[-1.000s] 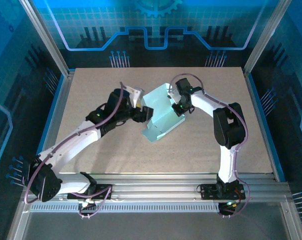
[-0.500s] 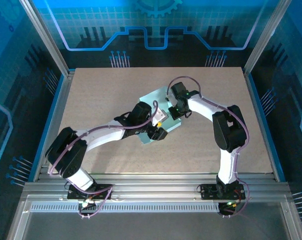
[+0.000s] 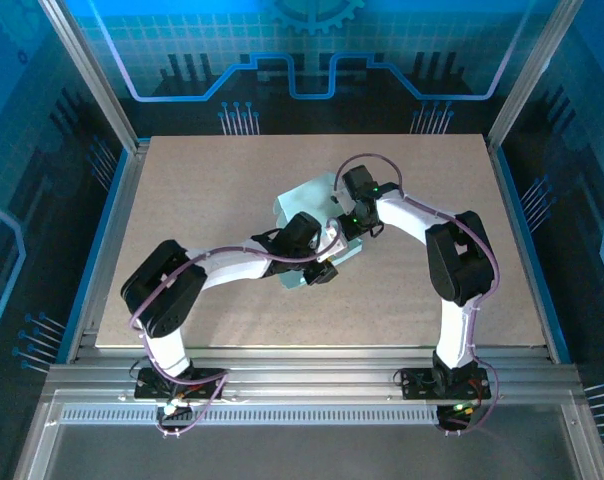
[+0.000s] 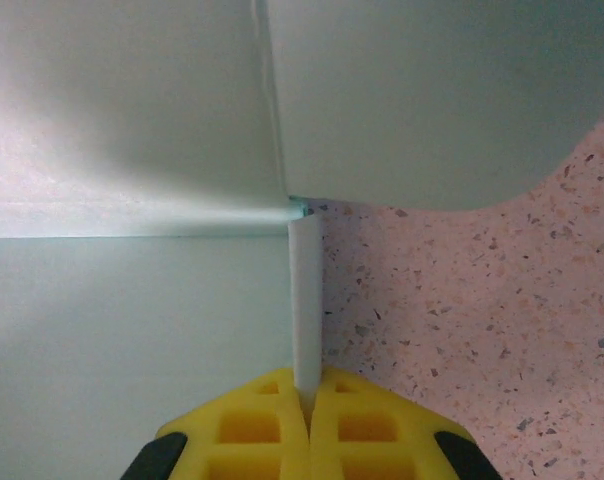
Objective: Fold the paper box
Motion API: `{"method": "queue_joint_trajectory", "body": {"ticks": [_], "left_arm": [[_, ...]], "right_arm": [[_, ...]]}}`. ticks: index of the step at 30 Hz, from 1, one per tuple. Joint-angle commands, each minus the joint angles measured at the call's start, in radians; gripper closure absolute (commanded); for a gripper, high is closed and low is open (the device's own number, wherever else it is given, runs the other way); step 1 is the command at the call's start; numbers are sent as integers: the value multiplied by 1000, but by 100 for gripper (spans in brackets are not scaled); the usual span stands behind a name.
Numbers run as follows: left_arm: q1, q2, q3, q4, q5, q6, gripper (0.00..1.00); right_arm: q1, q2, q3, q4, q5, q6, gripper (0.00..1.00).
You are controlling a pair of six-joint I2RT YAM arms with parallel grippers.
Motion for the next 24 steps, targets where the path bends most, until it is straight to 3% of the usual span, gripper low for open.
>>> {"method": "queue_joint_trajectory", "body": {"ticks": [1, 24], "left_arm": [[10, 31, 2, 66, -62, -40, 69], [108, 131, 38, 114, -84, -350, 86]], "right_arm": [[9, -28, -20, -5, -30, -7, 100], [19, -40, -53, -11, -26, -28, 100]]}}
